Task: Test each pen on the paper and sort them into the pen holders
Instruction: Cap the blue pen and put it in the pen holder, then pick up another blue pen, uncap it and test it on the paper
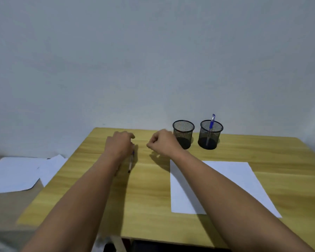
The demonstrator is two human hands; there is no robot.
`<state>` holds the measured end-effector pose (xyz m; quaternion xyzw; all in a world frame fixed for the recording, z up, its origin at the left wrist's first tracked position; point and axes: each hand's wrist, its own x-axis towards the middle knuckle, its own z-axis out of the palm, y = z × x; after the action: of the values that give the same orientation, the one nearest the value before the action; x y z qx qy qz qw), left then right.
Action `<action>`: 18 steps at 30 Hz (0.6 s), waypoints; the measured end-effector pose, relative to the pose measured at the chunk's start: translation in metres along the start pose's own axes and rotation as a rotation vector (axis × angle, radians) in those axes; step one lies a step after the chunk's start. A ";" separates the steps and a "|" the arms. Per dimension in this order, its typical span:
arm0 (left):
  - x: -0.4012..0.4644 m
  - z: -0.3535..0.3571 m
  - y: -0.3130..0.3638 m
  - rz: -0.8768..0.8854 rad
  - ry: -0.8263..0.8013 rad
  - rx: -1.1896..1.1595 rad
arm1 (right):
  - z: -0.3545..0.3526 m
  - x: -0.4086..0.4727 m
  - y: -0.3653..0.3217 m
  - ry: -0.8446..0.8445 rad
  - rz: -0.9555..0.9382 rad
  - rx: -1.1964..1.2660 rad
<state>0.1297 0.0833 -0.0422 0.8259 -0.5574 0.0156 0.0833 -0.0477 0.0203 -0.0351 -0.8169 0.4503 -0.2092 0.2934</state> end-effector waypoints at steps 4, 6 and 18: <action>0.005 0.024 -0.022 0.057 -0.044 0.032 | 0.053 0.004 -0.012 -0.117 0.031 -0.054; 0.009 0.032 -0.030 0.107 -0.042 0.037 | 0.067 0.007 -0.018 -0.156 0.041 -0.124; 0.017 0.042 -0.040 0.226 0.048 0.004 | 0.038 0.033 0.007 -0.171 0.181 0.080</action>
<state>0.1703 0.0754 -0.0858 0.7575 -0.6446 0.0456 0.0928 -0.0124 -0.0005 -0.0654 -0.7754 0.4868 -0.1292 0.3809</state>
